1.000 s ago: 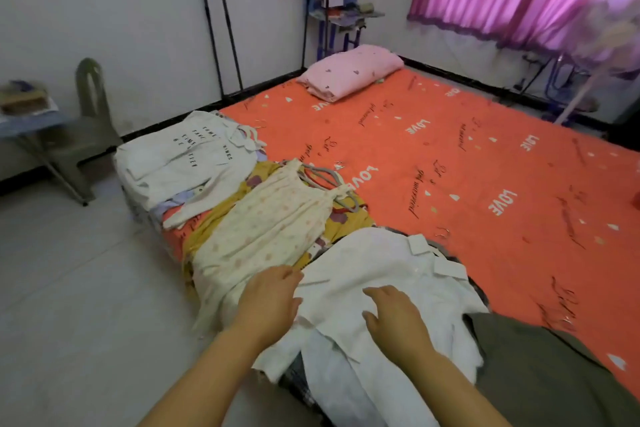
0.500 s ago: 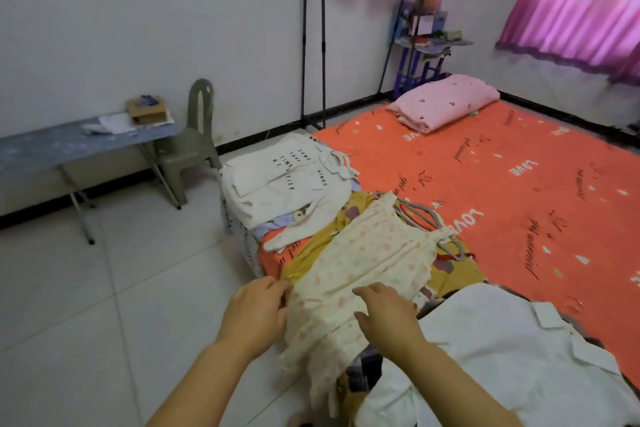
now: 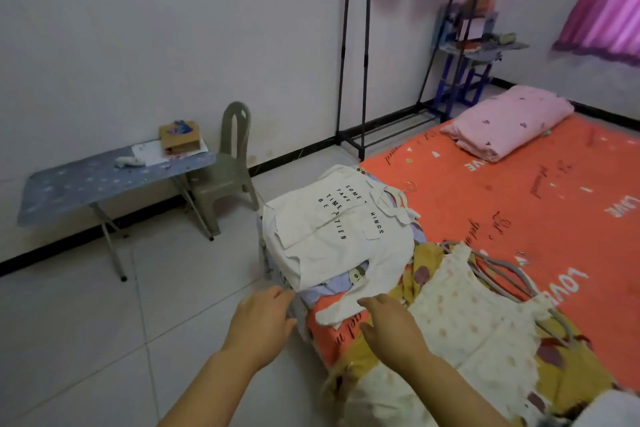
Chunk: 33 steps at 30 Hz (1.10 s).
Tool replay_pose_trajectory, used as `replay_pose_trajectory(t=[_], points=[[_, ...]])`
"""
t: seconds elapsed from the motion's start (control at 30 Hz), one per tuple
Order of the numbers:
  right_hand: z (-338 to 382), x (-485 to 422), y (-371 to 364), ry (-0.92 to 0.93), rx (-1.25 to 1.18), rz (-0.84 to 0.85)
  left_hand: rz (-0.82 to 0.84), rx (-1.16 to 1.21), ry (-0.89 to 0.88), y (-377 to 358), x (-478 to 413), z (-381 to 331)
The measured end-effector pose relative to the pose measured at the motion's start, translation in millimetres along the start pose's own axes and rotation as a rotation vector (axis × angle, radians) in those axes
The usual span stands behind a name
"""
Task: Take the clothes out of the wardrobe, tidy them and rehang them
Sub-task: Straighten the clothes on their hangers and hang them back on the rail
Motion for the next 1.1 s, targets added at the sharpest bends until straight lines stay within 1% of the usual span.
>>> replay_pose_trajectory(t=[0.2, 0.37, 0.5, 0.6, 0.83, 0.97, 1.1], points=[[2.9, -84.5, 2.8, -0.140, -0.009, -0.020, 0.017, 0.018, -0.115, 2.3, -100.1, 42.1], [16.1, -150.9, 4.8, -0.260, -0.050, -0.035, 0.074, -0.022, -0.273, 10.2, -185.4, 73.3], [20.8, -186.6, 10.6, -0.343, -0.085, -0.055, 0.123, -0.054, -0.367, 14.7, -238.5, 83.1], [8.9, -206.4, 13.8, -0.421, -0.117, -0.066, 0.167, -0.052, -0.429, 7.8, -278.6, 79.8], [-58.9, -275.2, 9.8, -0.547, -0.172, -0.047, 0.220, -0.051, -0.546, -12.7, -383.4, 49.2], [-123.2, -339.4, 2.7, -0.615, -0.233, -0.049, 0.309, -0.082, -0.569, -44.0, -458.0, 27.2], [-199.7, -394.4, -15.0, -0.707, -0.303, -0.008, 0.432, -0.104, -0.573, -86.9, -520.5, 4.2]])
Point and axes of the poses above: each hand's wrist, its own x-axis away from the middle knuckle, its own y-axis out of the back of the hand, z = x × y, the point moved 8 cm from there along -x, towards the middle knuckle, and after that the axes turned 3 degrees about y, right-handed, at the moved point
